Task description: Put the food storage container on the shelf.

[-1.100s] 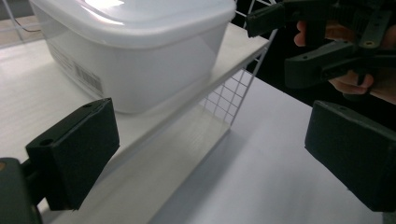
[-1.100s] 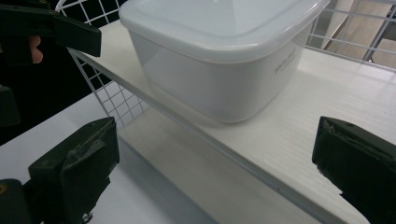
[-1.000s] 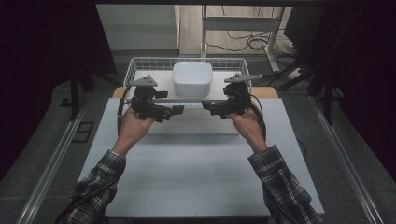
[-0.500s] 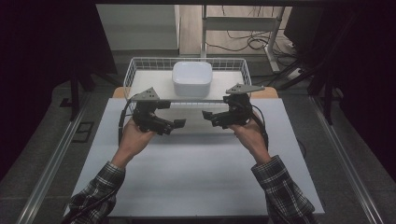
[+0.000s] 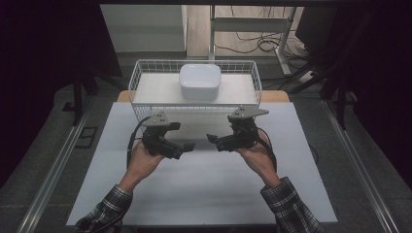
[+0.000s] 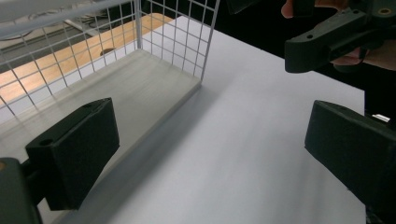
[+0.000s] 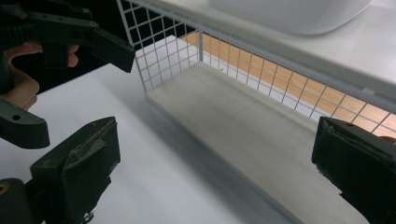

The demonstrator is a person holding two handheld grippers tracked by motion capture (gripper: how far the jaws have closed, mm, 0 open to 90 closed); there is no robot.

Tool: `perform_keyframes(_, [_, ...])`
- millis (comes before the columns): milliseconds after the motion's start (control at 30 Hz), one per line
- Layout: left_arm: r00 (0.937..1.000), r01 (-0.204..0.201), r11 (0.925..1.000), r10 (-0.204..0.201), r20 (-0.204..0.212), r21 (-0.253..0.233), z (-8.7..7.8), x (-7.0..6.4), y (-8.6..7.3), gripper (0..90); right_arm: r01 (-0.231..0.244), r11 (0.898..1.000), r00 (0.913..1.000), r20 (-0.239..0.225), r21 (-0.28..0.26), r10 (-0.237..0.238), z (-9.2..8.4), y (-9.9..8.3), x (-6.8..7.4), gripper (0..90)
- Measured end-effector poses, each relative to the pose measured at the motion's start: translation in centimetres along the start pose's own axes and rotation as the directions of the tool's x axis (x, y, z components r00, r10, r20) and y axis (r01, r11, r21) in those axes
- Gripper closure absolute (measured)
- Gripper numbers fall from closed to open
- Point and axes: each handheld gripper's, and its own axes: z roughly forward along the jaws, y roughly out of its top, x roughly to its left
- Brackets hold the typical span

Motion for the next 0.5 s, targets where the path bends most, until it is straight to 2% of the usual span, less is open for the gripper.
perform_keyframes(233, [1.0, -0.001, 1.0, 0.001, -0.007, 0.007, 0.4, -0.6, -1.8, 2.9, 0.001, 1.0, 1.0, -0.005, 0.004, -0.001, 0.3, -1.6, 0.7, 0.0])
perform_keyframes(500, [0.9996, 0.021, 0.9995, -0.02, -0.021, 0.025, 0.8, -0.7, -3.9, 3.2, -0.015, 1.0, 0.9999, 0.007, 0.017, 0.015, 0.4, -3.6, 0.5, 0.0])
